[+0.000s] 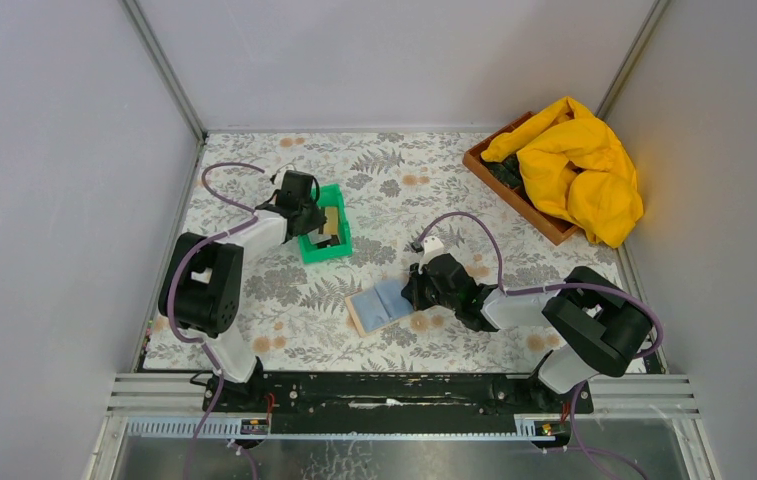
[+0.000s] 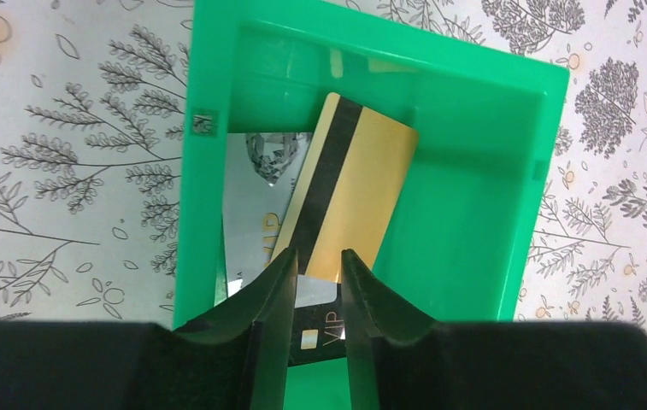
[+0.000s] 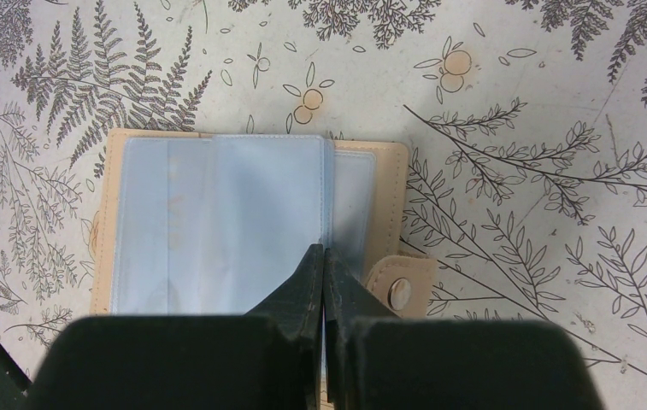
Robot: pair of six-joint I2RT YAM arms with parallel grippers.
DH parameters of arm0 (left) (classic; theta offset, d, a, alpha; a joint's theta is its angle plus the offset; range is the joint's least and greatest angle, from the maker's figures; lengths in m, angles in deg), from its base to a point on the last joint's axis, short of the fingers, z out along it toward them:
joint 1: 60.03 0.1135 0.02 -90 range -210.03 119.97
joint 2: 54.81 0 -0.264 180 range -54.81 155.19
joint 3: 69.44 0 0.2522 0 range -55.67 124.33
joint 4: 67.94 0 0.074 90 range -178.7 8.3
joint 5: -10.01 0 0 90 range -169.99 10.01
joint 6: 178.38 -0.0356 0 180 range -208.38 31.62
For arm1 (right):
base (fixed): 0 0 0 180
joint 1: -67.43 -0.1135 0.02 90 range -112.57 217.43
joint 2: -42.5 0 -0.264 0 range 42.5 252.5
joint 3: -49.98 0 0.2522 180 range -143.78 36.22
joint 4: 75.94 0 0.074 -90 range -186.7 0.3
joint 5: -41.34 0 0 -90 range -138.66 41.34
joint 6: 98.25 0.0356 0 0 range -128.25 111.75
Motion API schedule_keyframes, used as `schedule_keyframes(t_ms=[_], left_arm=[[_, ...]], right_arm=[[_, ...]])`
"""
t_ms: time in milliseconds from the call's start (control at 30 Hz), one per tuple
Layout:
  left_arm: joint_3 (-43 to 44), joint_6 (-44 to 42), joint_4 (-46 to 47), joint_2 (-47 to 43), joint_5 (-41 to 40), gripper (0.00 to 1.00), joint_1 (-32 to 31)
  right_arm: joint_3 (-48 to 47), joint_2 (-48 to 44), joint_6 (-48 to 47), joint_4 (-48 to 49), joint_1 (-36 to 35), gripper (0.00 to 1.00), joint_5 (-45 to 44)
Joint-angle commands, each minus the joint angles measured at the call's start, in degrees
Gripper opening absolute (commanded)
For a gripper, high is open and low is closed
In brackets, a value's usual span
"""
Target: Take the credit cards out of the card holder
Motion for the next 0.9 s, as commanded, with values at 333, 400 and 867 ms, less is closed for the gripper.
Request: schedule_keyframes(t_ms=[333, 400, 867], left_arm=[[2.1, 0.5, 2.6, 0.9, 4.0, 0.29, -2.2], [2.9, 1.1, 3.3, 2.9, 5.8, 0.27, -2.8], [5.4, 1.8, 5.0, 10.0, 10.2, 0.21, -2.8]], right_arm=[[-0.9, 1.1, -0.4, -5.1, 0.2, 0.00, 1.3], [-0.9, 1.1, -0.4, -5.2, 0.2, 0.00, 1.1], [-1.1, 1.2, -0.6, -5.7, 0.2, 0.00, 1.0]])
